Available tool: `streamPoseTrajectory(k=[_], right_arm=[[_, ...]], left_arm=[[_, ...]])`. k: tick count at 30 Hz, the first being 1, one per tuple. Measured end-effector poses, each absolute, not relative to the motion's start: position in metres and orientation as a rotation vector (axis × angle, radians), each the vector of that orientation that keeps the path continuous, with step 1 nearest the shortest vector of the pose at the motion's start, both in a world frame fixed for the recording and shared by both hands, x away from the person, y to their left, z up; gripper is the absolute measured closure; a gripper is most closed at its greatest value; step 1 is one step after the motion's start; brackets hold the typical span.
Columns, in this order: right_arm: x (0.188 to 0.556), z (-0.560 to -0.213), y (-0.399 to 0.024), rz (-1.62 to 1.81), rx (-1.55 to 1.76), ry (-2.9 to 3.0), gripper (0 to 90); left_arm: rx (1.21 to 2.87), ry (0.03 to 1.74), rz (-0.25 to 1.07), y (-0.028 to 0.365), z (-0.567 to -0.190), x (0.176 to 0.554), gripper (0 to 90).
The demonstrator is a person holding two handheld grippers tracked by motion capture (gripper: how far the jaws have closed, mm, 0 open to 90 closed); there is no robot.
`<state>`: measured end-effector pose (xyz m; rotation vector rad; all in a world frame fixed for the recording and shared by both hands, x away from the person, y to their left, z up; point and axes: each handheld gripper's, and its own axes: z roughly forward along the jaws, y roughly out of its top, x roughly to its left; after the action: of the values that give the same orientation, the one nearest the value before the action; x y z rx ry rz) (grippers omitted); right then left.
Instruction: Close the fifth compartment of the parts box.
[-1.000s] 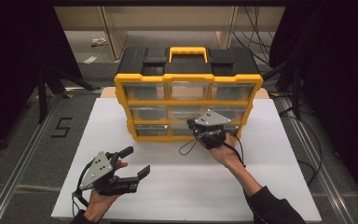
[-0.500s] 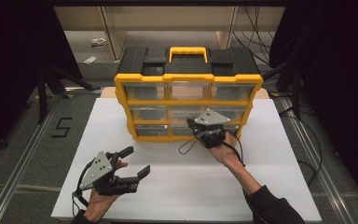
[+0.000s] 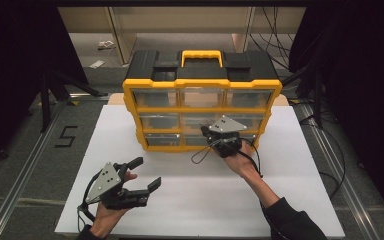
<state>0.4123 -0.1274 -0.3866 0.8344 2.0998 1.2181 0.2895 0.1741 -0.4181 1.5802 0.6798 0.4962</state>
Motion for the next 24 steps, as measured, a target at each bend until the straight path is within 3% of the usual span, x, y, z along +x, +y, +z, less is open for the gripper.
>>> streamPoseTrajectory(k=[24], right_arm=[[0.4205, -0.3892, -0.1276, 1.21, 0.858, 2.077, 90.0]], left_arm=[[1.579, 0.681, 0.495, 0.1742, -0.418, 0.2898, 15.4]])
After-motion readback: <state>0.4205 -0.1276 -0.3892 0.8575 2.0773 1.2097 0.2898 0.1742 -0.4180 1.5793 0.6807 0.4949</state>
